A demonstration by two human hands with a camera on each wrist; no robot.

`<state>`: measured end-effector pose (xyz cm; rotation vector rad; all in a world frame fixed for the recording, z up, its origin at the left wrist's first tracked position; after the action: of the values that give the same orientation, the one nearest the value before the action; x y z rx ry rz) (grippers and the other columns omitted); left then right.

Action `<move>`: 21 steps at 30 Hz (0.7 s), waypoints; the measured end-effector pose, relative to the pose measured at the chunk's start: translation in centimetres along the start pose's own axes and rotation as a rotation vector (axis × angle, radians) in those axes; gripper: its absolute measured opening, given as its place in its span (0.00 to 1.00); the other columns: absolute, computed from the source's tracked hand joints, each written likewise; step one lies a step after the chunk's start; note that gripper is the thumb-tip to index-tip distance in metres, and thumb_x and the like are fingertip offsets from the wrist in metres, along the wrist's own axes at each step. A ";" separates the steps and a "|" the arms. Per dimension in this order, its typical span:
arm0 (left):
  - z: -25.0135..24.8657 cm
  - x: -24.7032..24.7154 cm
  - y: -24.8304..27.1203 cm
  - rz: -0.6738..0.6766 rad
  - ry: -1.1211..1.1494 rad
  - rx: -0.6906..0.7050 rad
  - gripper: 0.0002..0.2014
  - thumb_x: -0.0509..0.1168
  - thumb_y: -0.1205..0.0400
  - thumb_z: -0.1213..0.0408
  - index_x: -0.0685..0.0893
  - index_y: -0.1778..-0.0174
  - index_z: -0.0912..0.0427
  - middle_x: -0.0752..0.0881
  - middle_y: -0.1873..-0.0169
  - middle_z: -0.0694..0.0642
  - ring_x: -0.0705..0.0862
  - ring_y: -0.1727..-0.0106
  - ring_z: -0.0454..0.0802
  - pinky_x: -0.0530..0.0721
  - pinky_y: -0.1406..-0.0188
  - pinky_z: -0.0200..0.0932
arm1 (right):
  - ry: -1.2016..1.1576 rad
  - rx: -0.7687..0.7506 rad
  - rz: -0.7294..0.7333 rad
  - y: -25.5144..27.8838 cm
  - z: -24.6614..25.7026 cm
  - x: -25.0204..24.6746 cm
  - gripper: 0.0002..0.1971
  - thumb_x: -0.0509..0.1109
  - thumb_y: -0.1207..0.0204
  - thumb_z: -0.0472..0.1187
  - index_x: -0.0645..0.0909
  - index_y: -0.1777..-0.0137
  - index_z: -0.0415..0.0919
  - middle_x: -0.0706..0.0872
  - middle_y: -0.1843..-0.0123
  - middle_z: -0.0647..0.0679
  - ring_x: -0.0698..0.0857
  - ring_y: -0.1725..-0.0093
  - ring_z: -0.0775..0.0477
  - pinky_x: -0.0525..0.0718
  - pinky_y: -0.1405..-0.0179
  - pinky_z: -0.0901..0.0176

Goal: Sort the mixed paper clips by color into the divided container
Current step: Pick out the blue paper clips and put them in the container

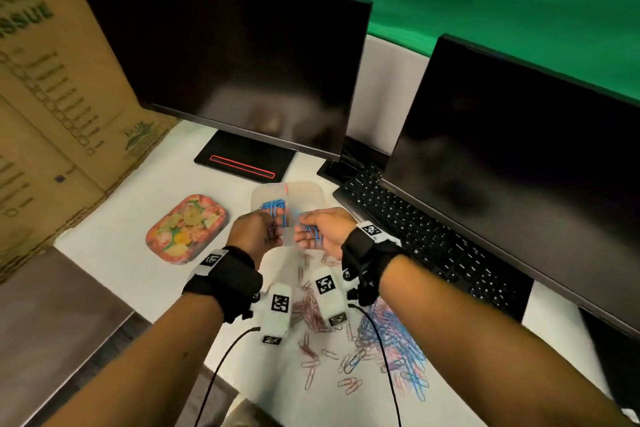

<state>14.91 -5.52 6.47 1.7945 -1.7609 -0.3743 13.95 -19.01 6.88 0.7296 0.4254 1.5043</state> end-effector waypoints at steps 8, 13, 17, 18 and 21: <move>-4.1 -0.8 -3.0 -0.118 -0.118 -0.059 0.06 0.57 0.17 0.71 0.78 0.49 0.69 0.80 0.62 0.64 0.82 0.60 0.59 0.85 0.51 0.54 | 0.240 -0.020 -0.078 -5.7 3.8 2.3 0.03 0.69 0.26 0.36 0.77 0.56 0.42 0.84 0.54 0.42 0.87 0.56 0.44 0.88 0.53 0.53; -4.6 -1.3 -3.6 -0.144 -0.224 -0.039 0.13 0.58 0.17 0.68 0.78 0.38 0.69 0.79 0.55 0.64 0.80 0.49 0.60 0.84 0.43 0.53 | 0.190 -0.012 -0.088 -5.1 4.3 2.6 0.13 0.68 0.26 0.33 0.79 0.41 0.31 0.84 0.51 0.36 0.86 0.43 0.37 0.87 0.44 0.49; -4.6 -0.4 -2.9 -0.109 -0.360 0.101 0.08 0.58 0.18 0.74 0.81 0.50 0.63 0.80 0.51 0.62 0.81 0.53 0.59 0.84 0.48 0.52 | 0.064 0.011 -0.033 -1.6 4.3 1.5 0.10 0.55 0.16 0.27 0.78 0.44 0.28 0.78 0.33 0.27 0.76 0.27 0.33 0.74 0.26 0.48; -4.3 -0.1 -2.6 -0.093 -0.419 0.151 0.09 0.58 0.19 0.74 0.83 0.53 0.61 0.82 0.51 0.61 0.81 0.52 0.58 0.85 0.49 0.51 | 0.076 -0.003 -0.033 -0.8 4.2 0.6 0.10 0.55 0.15 0.28 0.78 0.49 0.30 0.77 0.32 0.29 0.78 0.30 0.33 0.75 0.27 0.49; -1.6 1.6 -0.7 0.076 -0.630 0.257 0.09 0.61 0.20 0.73 0.85 0.54 0.57 0.86 0.61 0.55 0.83 0.59 0.52 0.81 0.63 0.38 | 0.265 -0.127 -0.173 1.4 2.1 -4.0 0.08 0.60 0.18 0.28 0.81 0.54 0.34 0.84 0.52 0.34 0.84 0.62 0.42 0.86 0.62 0.60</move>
<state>16.56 -6.83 7.60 1.9053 -2.3891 -0.7774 14.12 -23.38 8.62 0.3842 0.5719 1.4531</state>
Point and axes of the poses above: each hand's wrist, its own y-axis away from the middle knuckle, its own x-axis out of the palm, z = x × y, the point moved 4 cm from there along -y, towards the middle knuckle
